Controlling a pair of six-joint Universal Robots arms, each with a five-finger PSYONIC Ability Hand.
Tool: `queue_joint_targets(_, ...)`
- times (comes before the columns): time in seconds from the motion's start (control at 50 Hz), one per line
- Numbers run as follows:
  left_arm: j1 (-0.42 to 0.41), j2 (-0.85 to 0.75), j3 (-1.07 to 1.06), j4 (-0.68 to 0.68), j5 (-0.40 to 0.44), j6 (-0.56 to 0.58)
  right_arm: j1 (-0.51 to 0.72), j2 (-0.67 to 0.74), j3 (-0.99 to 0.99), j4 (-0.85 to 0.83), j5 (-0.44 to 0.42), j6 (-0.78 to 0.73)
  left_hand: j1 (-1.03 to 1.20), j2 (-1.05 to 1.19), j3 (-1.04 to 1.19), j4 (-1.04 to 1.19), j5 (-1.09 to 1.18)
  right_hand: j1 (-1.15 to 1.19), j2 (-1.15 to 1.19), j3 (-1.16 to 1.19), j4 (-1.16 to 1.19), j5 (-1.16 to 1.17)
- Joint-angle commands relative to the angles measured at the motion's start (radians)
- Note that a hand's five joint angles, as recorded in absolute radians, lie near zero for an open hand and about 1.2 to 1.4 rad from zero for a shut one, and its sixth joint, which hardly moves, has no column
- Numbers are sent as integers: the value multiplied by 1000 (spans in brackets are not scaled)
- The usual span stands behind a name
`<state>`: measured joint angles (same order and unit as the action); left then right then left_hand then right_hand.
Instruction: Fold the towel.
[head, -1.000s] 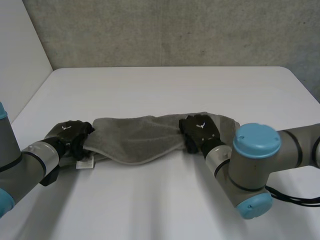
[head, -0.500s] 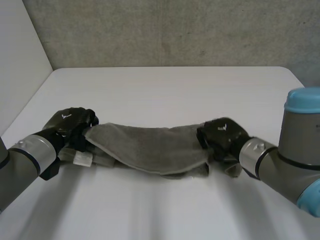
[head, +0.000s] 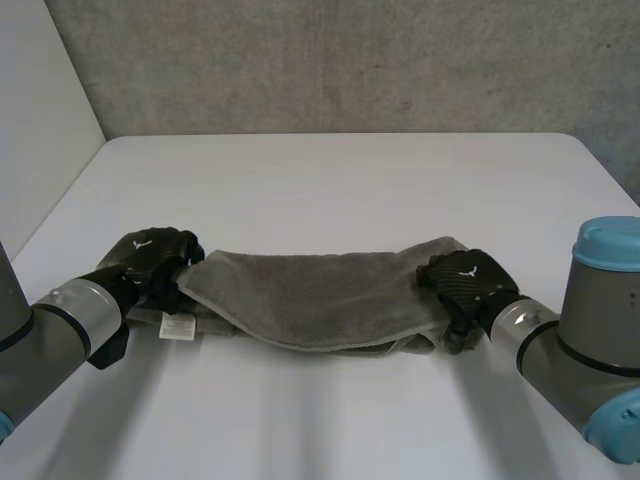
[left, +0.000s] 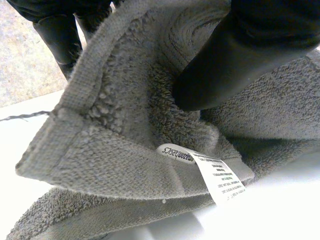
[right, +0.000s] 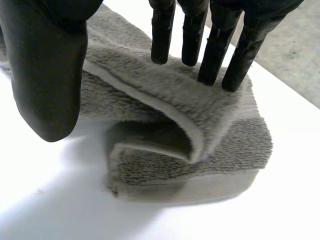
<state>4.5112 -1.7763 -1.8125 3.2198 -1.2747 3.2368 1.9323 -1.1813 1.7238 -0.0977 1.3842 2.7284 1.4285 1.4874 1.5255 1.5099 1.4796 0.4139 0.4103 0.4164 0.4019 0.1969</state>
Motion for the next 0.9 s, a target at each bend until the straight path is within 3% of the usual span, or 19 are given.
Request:
queue_joint_targets(0.02, 2, 0, -1, 0, 2, 0, -44, -49, 56, -45, -5, 1, -32, -91, -129, -114, -258, -33, -29, -35, -20, 10)
queue_joint_targets(0.46, 0, -5, -4, 0, 2, 0, -70, -21, 60, -151, 1, 20, -32, -91, -129, -114, -258, 117, 121, 115, 129, 160)
queue_joint_targets(0.56, 2, -6, -4, 0, 2, 0, -70, -12, 51, -186, 1, 28, -32, -91, -129, -114, -258, 340, 344, 338, 352, 383)
queue_joint_targets(0.6, 3, -8, -2, 2, 2, 0, -72, 8, 40, -212, 1, 50, -32, -91, -129, -114, -258, 638, 642, 636, 650, 681)
queue_joint_targets(0.62, 3, -8, -2, 2, 2, 0, -72, 8, 40, -212, 1, 50, -32, -91, -129, -114, -258, 640, 644, 637, 652, 682)
queue_joint_targets(0.66, 5, -8, -2, 2, 2, 0, -76, 32, 19, -211, 2, 56, -32, -91, -129, -114, -258, 980, 984, 978, 992, 1023)
queue_joint_targets(0.8, 13, -2, 18, -2, 0, 0, -125, -1, -30, -201, 9, 76, -32, -91, -129, -114, -258, 982, 986, 980, 994, 1025)
queue_joint_targets(0.9, 5, 86, 81, -17, 0, -5, -141, -205, -99, -106, -5, 99, -32, -91, -129, -114, -258, 982, 986, 980, 994, 1025)
